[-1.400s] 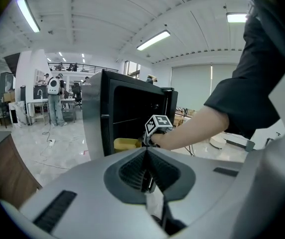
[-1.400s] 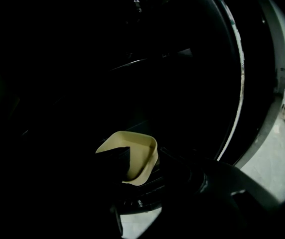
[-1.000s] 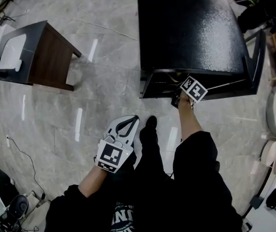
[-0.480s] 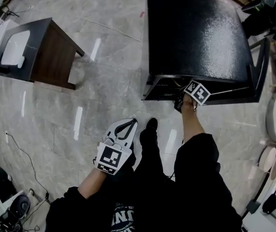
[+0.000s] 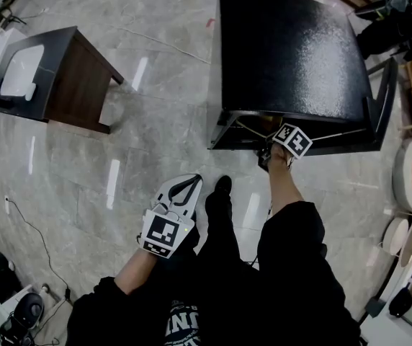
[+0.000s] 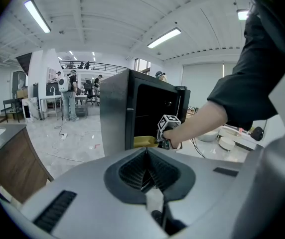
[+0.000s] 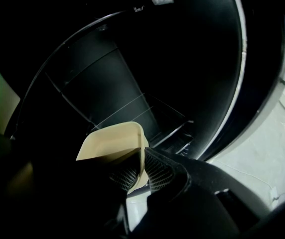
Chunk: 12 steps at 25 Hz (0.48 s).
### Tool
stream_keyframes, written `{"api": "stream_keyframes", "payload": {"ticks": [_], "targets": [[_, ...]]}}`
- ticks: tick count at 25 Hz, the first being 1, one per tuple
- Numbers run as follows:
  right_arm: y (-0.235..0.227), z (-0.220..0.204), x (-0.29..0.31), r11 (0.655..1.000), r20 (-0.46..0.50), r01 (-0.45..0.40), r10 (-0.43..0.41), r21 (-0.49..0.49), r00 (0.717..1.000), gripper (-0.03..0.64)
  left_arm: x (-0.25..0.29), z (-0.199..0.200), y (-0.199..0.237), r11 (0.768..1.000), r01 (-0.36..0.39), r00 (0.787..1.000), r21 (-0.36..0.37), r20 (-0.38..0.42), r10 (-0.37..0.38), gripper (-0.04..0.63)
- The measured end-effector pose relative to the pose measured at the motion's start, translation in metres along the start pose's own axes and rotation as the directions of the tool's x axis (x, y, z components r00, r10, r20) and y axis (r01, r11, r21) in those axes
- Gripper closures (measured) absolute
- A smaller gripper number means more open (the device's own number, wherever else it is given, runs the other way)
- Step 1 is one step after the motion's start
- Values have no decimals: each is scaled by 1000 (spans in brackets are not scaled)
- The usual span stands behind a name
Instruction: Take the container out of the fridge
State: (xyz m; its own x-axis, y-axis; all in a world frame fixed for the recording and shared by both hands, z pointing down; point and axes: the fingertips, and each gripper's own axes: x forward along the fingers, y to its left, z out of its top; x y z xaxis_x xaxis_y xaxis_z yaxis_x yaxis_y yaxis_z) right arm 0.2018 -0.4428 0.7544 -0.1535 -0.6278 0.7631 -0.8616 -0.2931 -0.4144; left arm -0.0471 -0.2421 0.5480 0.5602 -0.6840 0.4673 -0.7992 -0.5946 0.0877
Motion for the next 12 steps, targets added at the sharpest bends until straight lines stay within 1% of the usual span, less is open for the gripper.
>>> {"api": "stream_keyframes", "payload": {"ticks": [5,10,12], "targets": [[-3,-6,-13,1000,-12,4,-4,-2,1000,572,-1,7,-5,1000,10,1000,5,10,-10,581],[-3,-14,-29,1000,-25,-6,7,26,1000,572,-6,14,-9,1000,21,1000,9,16,-21,581],[-3,-18,-35,1000,-33,-9,9,21,999,572,-7,16,-10,1000,23,1000,10,20,-24,581]]}}
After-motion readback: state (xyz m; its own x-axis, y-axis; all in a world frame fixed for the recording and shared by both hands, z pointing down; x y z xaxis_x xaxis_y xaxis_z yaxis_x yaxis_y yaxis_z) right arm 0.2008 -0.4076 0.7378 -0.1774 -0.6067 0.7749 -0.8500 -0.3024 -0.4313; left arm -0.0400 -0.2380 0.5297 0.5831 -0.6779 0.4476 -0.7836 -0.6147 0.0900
